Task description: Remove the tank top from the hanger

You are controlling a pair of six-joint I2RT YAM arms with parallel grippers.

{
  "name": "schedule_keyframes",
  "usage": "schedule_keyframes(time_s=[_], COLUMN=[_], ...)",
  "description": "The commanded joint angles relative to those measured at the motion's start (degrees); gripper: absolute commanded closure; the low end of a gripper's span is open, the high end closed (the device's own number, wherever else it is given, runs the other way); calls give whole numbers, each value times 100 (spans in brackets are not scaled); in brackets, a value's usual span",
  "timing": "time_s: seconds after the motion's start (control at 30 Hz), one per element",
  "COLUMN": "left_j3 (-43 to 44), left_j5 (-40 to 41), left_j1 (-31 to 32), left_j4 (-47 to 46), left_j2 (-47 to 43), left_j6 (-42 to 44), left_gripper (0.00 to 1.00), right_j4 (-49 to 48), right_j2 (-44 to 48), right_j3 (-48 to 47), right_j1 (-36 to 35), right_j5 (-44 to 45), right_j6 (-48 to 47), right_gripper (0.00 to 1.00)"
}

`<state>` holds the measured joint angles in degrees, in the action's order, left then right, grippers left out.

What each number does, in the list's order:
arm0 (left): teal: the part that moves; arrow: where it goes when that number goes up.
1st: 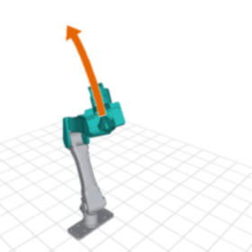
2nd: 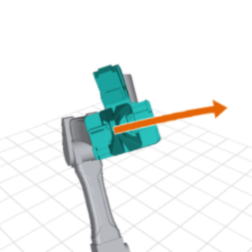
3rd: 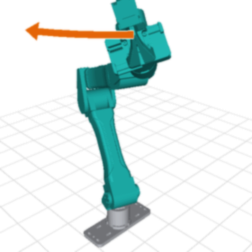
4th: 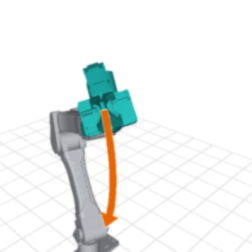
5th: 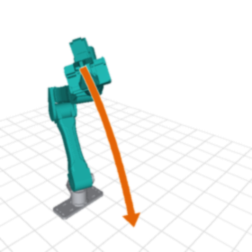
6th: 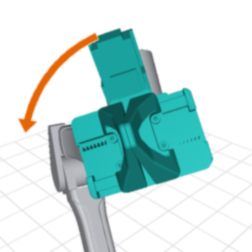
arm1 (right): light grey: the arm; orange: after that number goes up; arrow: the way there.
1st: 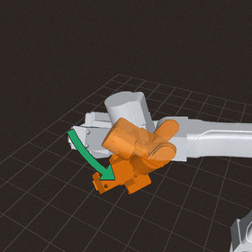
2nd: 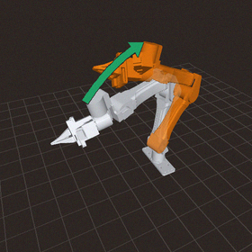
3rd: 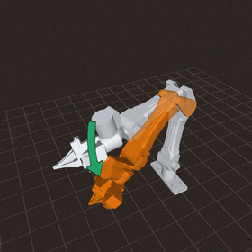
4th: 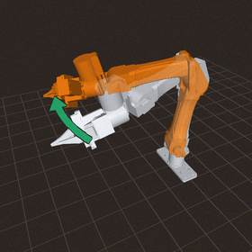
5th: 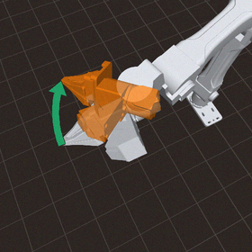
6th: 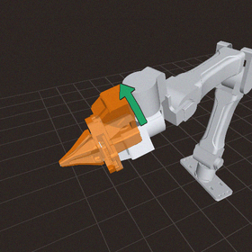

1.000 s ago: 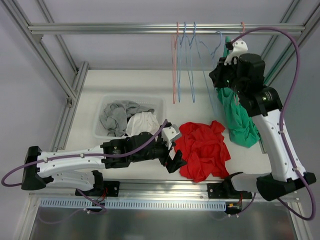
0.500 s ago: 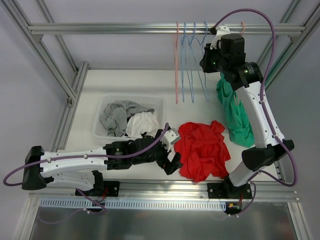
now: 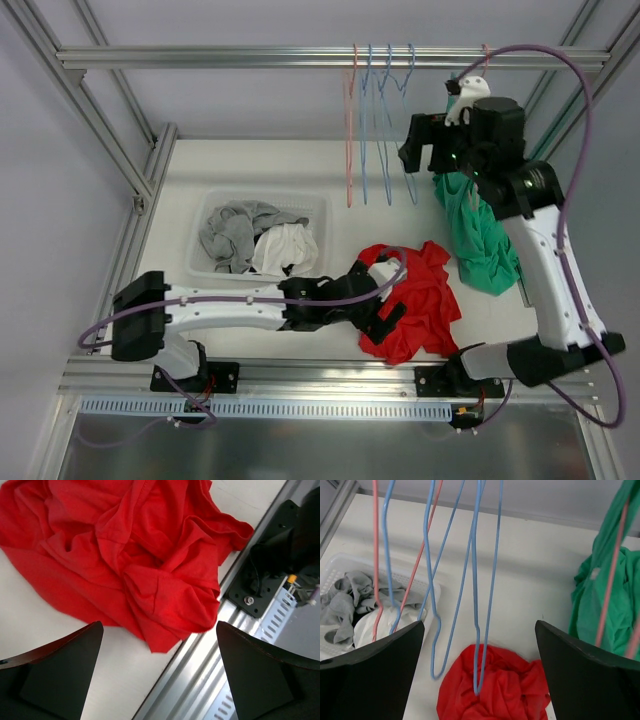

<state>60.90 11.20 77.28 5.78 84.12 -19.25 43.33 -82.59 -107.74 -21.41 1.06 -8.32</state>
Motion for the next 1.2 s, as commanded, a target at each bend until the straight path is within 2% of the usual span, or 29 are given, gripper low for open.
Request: schedule_keyframes(time_s=[0.0,0.17,0.3,0.37,0.47,0.57,0.67,0.73,0.77,0.8,0.87,1.0,1.03,1.17], left_j3=[614,1720,2407,2732,3242,3638,3648,3369,3245,3130,2683,1874,1629,1363], left_j5=[181,391,1023,1557,1832,1474,973,814,761,743,901,1717,1884,2840], left_j1=[51,42,33,33,16,-37,-46,-46,-46,-37,-37,-2,-2,-2], left_j4=[-104,-95,-68,-68,-60,19,116,169,160,186,274,554,617,933], left_j2=[806,2193,2960,3311,3891,4446,4763,4772,4728,4667,4238,2701,1984,450], left_j6=[-176,8,140,237,491,545,255,-78,-140,-219,-290,-334,-317,-89], left_gripper=[1,1,1,1,1,1,1,15,27,63,100,100,100,100], right_j4=[96,201,456,570,755,870,905,940,966,958,958,958,949,897], right_j2=[1541,3569,4529,4768,5076,5279,5446,5507,5586,5630,5770,5894,5903,5991], right_j3=[551,1694,2134,2152,2108,2143,2249,2258,2249,2240,2214,2196,2188,2117], right_j1=[58,84,84,84,75,75,75,75,75,67,75,67,75,75], right_j5=[52,0,-552,-747,-940,-1020,-1125,-1161,-1195,-1196,-1170,-1099,-1108,-1091], right_j6=[-65,5,32,6,-21,-30,-30,-56,-56,-56,-47,-39,-38,-56], right_gripper=[1,1,1,0,1,1,0,0,0,1,0,1,1,1])
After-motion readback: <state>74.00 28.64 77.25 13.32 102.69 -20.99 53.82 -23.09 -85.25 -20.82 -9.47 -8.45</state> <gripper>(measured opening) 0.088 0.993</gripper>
